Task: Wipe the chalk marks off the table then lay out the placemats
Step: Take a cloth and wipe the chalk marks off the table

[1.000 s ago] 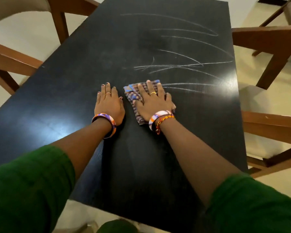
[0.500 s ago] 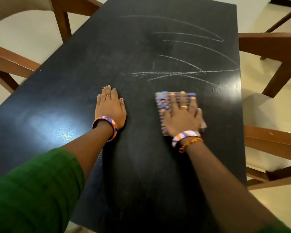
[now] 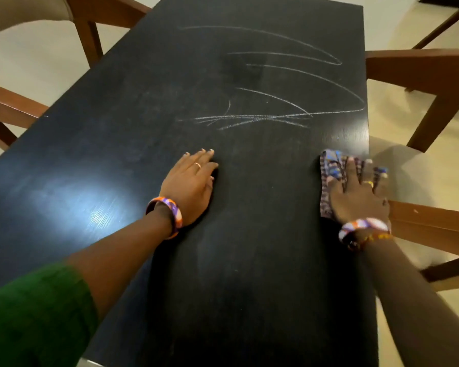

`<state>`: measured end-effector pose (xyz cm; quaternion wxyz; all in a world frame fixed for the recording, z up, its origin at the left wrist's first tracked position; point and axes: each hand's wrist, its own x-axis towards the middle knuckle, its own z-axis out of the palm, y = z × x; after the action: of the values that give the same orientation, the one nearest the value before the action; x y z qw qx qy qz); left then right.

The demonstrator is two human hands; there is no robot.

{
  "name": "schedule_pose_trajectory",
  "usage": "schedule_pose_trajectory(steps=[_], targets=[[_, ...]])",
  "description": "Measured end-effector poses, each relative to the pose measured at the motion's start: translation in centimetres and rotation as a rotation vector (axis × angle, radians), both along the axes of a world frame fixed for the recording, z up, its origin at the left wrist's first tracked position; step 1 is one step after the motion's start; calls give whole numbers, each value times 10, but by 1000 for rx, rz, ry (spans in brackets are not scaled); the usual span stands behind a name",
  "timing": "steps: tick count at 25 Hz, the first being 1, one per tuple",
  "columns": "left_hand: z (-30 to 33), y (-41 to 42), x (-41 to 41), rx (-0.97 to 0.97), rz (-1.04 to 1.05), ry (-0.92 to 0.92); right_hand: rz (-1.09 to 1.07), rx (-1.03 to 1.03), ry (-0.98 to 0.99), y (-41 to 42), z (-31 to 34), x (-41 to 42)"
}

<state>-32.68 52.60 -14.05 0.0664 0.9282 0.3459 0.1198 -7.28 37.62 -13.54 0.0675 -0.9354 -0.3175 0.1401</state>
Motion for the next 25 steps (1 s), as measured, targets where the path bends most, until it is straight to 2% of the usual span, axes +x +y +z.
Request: schedule_pose_trajectory(steps=[2, 4, 8, 12, 19, 22, 25], targets=[[-1, -14, 33, 17, -147, 28, 0, -13, -54, -31, -3, -48], [6, -23, 77, -88, -249, 46, 30, -32, -104, -27, 3, -59], [8, -17, 141, -176, -174, 34, 7, 68, -59, 55, 4, 34], [3, -14, 147, -202, -150, 8, -54, 107, -3, 98, -8, 89], [4, -16, 146, -221, -145, 4, -1, 105, -121, -16, 1, -29], [6, -17, 146, -212, -141, 4, 38, 133, -140, 36, -5, 32], [6, -16, 146, -198, -141, 13, 12, 171, -55, 101, -7, 103]])
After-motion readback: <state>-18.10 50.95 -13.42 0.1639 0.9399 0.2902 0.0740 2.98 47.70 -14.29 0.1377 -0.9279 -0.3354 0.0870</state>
